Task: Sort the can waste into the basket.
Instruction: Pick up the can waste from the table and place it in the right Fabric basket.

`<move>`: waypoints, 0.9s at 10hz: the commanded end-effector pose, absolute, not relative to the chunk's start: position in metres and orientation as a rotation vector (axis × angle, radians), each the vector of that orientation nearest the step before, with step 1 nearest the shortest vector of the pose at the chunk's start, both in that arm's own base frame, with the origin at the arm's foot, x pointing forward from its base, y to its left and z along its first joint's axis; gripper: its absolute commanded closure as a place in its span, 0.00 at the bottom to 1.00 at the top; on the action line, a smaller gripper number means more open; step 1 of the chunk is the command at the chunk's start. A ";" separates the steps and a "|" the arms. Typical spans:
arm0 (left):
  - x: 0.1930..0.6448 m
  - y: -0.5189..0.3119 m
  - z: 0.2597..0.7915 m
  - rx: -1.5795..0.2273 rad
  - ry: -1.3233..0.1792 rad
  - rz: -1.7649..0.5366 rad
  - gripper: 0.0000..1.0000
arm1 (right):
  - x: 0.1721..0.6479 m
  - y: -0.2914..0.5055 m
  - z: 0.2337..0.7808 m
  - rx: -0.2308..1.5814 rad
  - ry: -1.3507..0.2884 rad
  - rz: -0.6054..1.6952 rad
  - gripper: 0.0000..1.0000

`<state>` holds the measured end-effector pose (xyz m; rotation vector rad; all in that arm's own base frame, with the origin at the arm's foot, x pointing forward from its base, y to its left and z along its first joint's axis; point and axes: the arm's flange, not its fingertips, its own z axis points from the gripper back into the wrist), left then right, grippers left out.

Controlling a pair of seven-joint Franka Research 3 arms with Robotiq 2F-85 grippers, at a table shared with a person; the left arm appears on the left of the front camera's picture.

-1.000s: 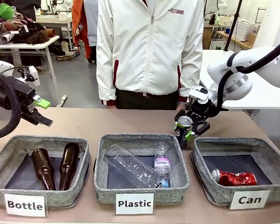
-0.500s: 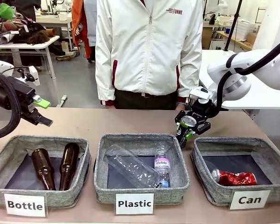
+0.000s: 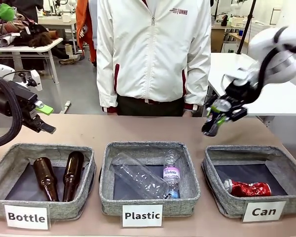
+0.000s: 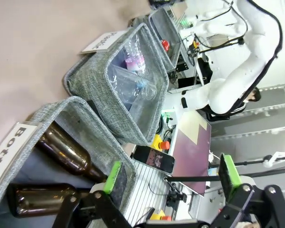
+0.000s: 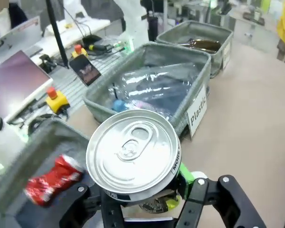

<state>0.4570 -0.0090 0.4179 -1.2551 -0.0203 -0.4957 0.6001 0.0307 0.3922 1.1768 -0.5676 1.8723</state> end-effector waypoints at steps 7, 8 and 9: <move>0.454 -0.011 0.419 -1.241 -0.013 -0.492 0.00 | 0.442 0.023 0.465 0.366 0.069 1.356 1.00; 0.454 -0.011 0.419 -1.241 -0.013 -0.492 0.00 | 0.448 0.023 0.460 0.297 0.123 1.305 1.00; 0.454 -0.011 0.419 -1.241 -0.013 -0.492 0.00 | 0.449 0.027 0.456 0.248 0.179 1.270 1.00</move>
